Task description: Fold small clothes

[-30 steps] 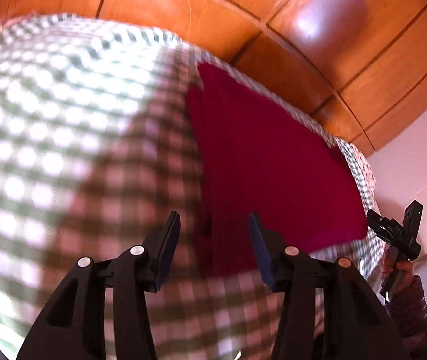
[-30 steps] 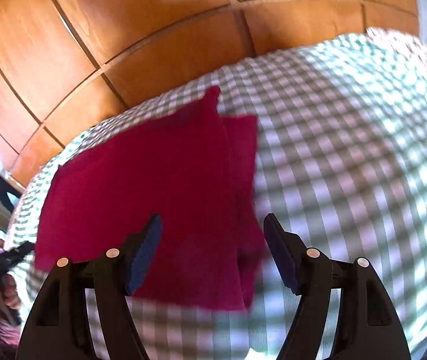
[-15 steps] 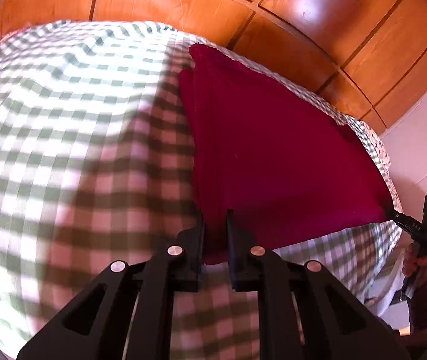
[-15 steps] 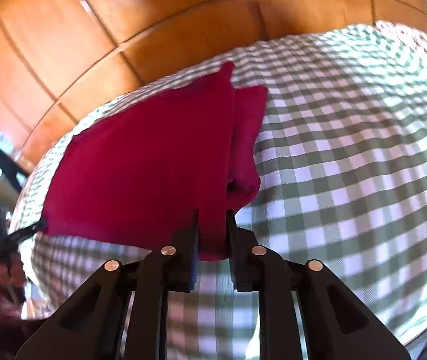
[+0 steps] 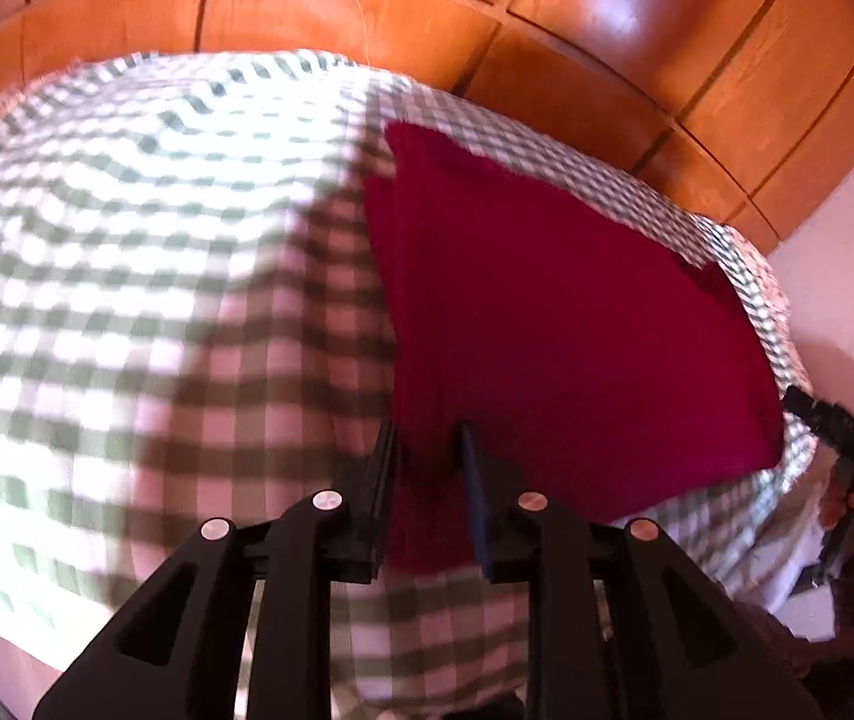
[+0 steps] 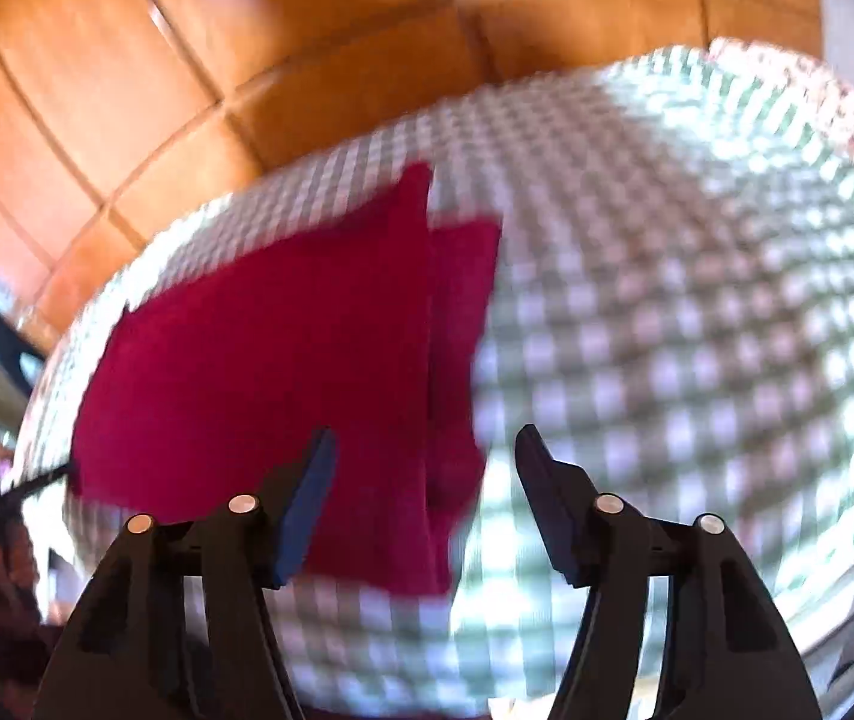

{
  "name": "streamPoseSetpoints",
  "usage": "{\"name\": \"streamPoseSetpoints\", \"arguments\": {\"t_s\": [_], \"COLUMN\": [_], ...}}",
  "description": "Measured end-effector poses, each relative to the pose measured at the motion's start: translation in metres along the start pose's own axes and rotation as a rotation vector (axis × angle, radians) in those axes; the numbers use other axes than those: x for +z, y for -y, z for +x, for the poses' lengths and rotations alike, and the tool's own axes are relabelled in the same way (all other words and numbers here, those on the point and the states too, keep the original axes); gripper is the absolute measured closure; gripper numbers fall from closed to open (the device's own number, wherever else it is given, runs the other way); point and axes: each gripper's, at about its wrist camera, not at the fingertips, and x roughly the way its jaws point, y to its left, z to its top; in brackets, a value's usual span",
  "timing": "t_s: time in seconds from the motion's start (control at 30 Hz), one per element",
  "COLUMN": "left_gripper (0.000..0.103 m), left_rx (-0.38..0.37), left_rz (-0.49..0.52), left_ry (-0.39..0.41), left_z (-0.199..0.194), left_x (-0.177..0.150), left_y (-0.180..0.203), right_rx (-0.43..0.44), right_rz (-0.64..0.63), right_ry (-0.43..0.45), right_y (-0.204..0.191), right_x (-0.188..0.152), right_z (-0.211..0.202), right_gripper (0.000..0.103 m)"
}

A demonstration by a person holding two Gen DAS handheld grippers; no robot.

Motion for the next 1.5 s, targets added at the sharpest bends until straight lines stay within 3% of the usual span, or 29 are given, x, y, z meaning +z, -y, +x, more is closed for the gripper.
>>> {"name": "streamPoseSetpoints", "arguments": {"t_s": [0.17, 0.27, 0.43, 0.5, 0.53, 0.63, 0.73, 0.9, 1.03, 1.07, 1.13, 1.2, 1.27, 1.4, 1.5], "left_gripper": [0.078, 0.076, 0.076, 0.076, 0.076, 0.073, 0.073, 0.072, 0.055, 0.054, 0.052, 0.05, 0.049, 0.049, 0.049], "left_rx": [0.057, 0.051, 0.044, 0.049, 0.058, 0.1, 0.13, 0.163, 0.193, 0.203, 0.225, 0.24, 0.245, 0.279, 0.29], "left_rz": [0.037, 0.074, 0.128, 0.141, 0.142, 0.136, 0.082, 0.053, 0.062, 0.07, 0.083, 0.084, 0.078, 0.081, 0.078], "left_ry": [0.07, 0.099, 0.103, 0.101, 0.097, 0.072, 0.063, 0.084, 0.128, 0.135, 0.149, 0.161, 0.163, 0.174, 0.179], "left_z": [0.004, 0.01, 0.032, 0.044, 0.051, 0.072, 0.089, 0.08, 0.065, 0.063, 0.058, 0.052, 0.048, 0.042, 0.039], "left_x": [0.026, 0.042, 0.063, 0.07, 0.074, 0.082, 0.085, 0.084, 0.078, 0.078, 0.078, 0.079, 0.08, 0.082, 0.082], "left_y": [0.02, 0.037, 0.054, 0.059, 0.059, 0.057, 0.046, 0.055, 0.062, 0.064, 0.064, 0.061, 0.056, 0.051, 0.047], "right_rx": [-0.078, -0.121, -0.212, -0.218, -0.222, -0.3, -0.251, -0.235, -0.263, -0.277, -0.295, -0.286, -0.286, -0.265, -0.224], "right_rz": [0.005, 0.001, -0.131, -0.165, -0.167, -0.12, -0.007, 0.006, 0.008, 0.013, 0.019, 0.001, -0.034, -0.096, -0.123], "right_ry": [0.023, 0.032, -0.033, -0.071, -0.074, -0.033, -0.039, -0.024, -0.013, -0.009, 0.013, 0.052, 0.089, 0.133, 0.143], "right_y": [-0.015, -0.024, -0.045, -0.045, -0.045, -0.03, -0.006, -0.002, -0.004, -0.005, -0.008, -0.02, -0.032, -0.055, -0.07], "right_x": [0.047, 0.071, 0.091, 0.094, 0.095, 0.1, 0.098, 0.098, 0.095, 0.095, 0.096, 0.092, 0.087, 0.07, 0.052], "right_z": [0.05, 0.075, 0.113, 0.13, 0.133, 0.145, 0.157, 0.156, 0.149, 0.147, 0.137, 0.121, 0.104, 0.078, 0.062], "right_gripper": [0.042, 0.042, 0.041, 0.054, 0.073, 0.075, 0.075, 0.074, 0.059, 0.05, 0.042, 0.042, 0.032, 0.032, 0.025]}}
